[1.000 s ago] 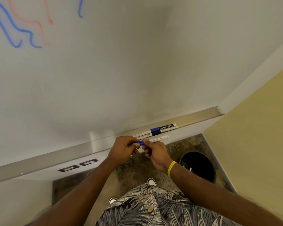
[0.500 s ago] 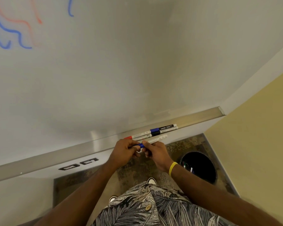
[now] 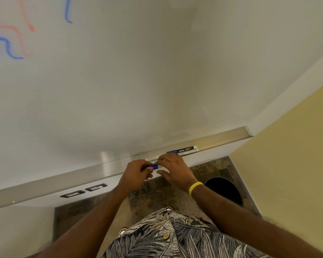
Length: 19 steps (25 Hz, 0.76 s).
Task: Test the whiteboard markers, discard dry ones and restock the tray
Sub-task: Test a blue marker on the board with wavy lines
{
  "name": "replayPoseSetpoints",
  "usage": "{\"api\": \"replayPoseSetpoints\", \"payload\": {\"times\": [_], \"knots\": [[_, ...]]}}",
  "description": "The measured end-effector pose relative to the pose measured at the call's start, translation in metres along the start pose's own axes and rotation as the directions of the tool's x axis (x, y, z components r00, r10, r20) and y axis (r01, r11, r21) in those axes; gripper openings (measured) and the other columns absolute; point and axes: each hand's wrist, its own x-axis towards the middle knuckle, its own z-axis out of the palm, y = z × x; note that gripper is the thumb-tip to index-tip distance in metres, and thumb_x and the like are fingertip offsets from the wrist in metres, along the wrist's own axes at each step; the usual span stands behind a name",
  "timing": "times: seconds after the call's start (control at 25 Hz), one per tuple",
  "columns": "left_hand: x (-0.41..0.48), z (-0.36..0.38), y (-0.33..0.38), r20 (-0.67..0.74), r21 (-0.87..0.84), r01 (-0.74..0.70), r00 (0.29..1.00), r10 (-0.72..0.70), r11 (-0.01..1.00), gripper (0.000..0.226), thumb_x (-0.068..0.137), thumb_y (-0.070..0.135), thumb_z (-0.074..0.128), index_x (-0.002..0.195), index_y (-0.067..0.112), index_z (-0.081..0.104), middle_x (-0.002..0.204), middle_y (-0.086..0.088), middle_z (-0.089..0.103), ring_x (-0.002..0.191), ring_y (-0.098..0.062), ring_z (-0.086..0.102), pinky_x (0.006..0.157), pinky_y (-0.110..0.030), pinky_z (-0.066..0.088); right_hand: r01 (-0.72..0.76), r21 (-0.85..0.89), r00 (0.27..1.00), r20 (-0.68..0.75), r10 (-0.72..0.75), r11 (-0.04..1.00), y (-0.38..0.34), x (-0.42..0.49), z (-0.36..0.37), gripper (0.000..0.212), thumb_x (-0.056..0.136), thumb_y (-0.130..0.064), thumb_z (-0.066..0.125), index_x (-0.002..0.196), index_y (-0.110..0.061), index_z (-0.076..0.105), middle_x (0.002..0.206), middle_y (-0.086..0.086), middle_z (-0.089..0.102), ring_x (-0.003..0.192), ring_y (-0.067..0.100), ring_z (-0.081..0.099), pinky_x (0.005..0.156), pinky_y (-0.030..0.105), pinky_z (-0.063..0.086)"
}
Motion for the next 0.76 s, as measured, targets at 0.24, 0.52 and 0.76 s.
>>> {"api": "replayPoseSetpoints", "payload": {"times": [0.24,0.52,0.76], "knots": [[0.002,0.0,-0.004,-0.05,-0.077,0.027,0.998,-0.031,0.997,0.022,0.096,0.017,0.059,0.116,0.01,0.067,0.092,-0.004,0.073,0.073,-0.009,0.072,0.07,-0.017,0.057,0.043,0.01,0.993,0.111,-0.044,0.999,0.006,0.02,0.003,0.029,0.097,-0.02,0.059,0.125,-0.015,0.062,0.119,0.005,0.066,0.108,0.021,0.06,0.101,0.036,0.048],[-0.013,-0.021,-0.029,-0.291,0.096,0.13,0.952,-0.097,0.987,0.026,0.098,0.028,0.057,0.117,0.013,0.066,0.106,-0.001,0.069,0.087,-0.01,0.059,0.072,-0.014,0.043,0.073,-0.062,0.989,0.137,-0.064,0.995,0.009,0.058,0.012,0.034,0.095,-0.012,0.058,0.129,-0.013,0.06,0.118,0.007,0.059,0.104,0.022,0.057,0.092,0.034,0.05],[-0.032,-0.034,-0.045,-0.345,0.159,0.177,0.932,-0.114,0.971,0.034,0.098,0.033,0.056,0.124,0.013,0.063,0.117,-0.003,0.069,0.091,-0.007,0.057,0.082,-0.021,0.044,0.076,-0.176,0.984,0.175,-0.044,0.981,0.006,0.077,0.022,0.026,0.095,-0.022,0.058,0.12,-0.015,0.066,0.115,0.007,0.065,0.105,0.026,0.059,0.091,0.037,0.048]]}}
